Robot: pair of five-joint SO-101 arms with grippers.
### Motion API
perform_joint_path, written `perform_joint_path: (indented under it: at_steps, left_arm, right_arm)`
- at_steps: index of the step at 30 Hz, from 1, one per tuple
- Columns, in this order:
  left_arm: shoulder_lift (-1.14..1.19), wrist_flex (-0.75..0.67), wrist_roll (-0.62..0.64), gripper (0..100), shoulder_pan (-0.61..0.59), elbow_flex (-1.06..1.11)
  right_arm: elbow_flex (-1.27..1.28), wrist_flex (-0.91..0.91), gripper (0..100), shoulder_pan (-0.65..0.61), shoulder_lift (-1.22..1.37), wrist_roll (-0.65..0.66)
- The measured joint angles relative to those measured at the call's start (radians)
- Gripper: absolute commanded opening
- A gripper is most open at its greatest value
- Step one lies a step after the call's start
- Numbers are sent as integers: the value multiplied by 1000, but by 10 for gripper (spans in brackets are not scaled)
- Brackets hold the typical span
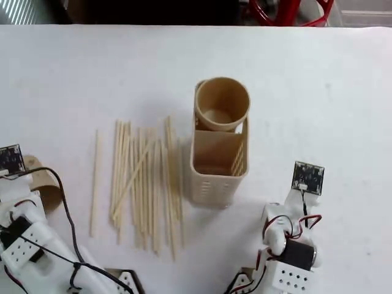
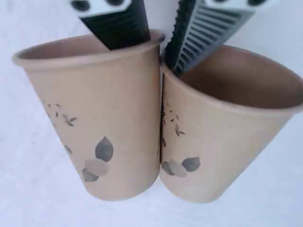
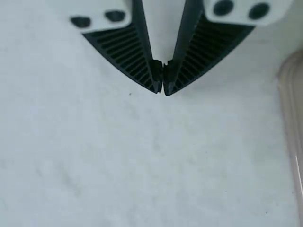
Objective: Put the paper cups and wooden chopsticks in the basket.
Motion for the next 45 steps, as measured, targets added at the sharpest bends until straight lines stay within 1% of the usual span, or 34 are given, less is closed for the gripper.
perform_joint_path:
  at_steps: [5,9,12,15,21,25,27,30,31,33,36,39,41,45]
  left_arm:
    - [2,256,0,22,41,-167]
    - [2,459,0,22,89,-385]
    - [2,588,29,21,152,-575]
    - [2,680,61,21,221,-760]
    - [98,921,72,21,353,-1019]
    - [189,959,87,21,436,-1168]
    - [224,991,124,21,502,-1263]
    - [299,1076,150,20,623,-1435]
    - [331,1085,166,20,641,-1482]
    - [404,1094,229,21,637,-1513]
    - [591,1094,293,22,574,-1511]
    - [766,1094,293,23,514,-1511]
    - [842,1094,256,23,482,-1513]
    - [882,1094,235,22,454,-1531]
  right_arm:
    - [0,0,19,0,0,0]
    - [0,0,19,0,0,0]
    - [0,0,19,0,0,0]
    - [0,0,19,0,0,0]
    - [0,0,19,0,0,0]
    - [0,0,19,0,0,0]
    - [0,0,19,0,0,0]
    - [0,0,19,0,0,0]
    - [0,0,19,0,0,0]
    - [0,0,19,0,0,0]
    - [0,0,19,0,0,0]
    - [0,0,19,0,0,0]
    - [0,0,19,0,0,0]
    - [0,0,19,-2,0,0]
